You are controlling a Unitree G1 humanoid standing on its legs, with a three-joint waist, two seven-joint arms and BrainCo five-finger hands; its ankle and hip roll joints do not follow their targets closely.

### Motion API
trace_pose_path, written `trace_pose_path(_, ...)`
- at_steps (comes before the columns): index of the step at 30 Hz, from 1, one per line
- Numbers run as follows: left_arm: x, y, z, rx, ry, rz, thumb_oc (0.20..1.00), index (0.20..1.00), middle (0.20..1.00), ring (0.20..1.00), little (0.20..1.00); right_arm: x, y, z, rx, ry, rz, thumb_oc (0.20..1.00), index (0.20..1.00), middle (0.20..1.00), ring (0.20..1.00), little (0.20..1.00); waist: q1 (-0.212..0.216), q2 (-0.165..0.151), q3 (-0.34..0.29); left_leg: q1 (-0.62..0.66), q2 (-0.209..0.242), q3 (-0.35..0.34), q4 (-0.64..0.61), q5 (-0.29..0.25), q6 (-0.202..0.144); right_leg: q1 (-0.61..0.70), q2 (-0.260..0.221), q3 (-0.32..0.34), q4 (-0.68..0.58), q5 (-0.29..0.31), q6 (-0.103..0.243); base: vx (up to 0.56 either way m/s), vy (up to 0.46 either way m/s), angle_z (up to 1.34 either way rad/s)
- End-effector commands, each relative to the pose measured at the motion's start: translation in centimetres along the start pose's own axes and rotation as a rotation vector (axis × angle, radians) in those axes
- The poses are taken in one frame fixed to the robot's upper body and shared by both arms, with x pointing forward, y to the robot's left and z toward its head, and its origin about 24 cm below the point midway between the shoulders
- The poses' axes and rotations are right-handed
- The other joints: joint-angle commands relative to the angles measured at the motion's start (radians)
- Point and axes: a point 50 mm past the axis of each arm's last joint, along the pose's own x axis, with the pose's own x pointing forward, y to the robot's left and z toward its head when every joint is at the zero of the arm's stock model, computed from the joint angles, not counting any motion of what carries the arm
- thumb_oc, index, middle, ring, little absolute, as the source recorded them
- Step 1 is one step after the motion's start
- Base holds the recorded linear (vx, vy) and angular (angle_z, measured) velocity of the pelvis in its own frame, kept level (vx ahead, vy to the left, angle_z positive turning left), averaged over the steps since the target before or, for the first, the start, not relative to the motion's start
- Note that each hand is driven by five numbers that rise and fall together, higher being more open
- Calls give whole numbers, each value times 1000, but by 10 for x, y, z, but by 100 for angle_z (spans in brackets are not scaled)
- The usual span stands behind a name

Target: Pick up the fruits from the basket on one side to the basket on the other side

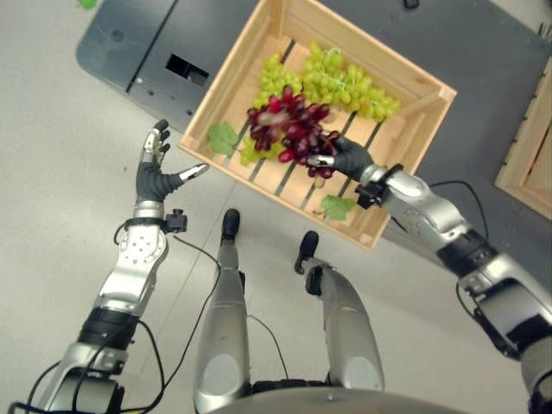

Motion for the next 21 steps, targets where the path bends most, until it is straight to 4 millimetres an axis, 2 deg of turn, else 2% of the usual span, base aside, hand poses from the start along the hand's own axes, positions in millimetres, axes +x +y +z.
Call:
trace_pose_path(1,4,-1,22,-15,-120,-28,1000,1000,1000,1000,1000,2,7,50,-29,-223,69,200,200,200,200,200,-1,4,-13,110,-24,9,26,-121,39,75,-30,-12,-140,121,102,20,26,9)
trace_pose_path(3,-4,0,12,-14,-75,-41,1000,1000,1000,1000,1000,-2,2,50,-20,-224,47,200,200,200,200,200,-8,8,-43,140,-29,18,24,-128,41,115,-27,-8,-167,129,105,40,31,5)
trace_pose_path(12,-17,10,4,35,-31,-77,1000,1000,1000,1000,1000,-8,5,54,-16,-238,74,200,200,200,200,200,-22,11,-137,216,-31,42,23,-157,51,201,-17,11,-210,132,110,60,27,-7)
trace_pose_path(14,-15,9,11,50,-63,-111,1000,1000,1000,1000,1000,-11,7,52,-33,-214,97,200,200,200,200,200,-32,12,-170,238,-36,46,24,-168,53,231,-15,14,-219,125,112,82,21,-5)
trace_pose_path(21,-8,1,36,60,-169,-206,1000,1000,1000,1000,1000,-16,16,50,-129,-116,199,200,200,200,200,200,-52,14,-223,274,-31,57,23,-183,55,267,-5,27,-238,120,112,51,22,-2)
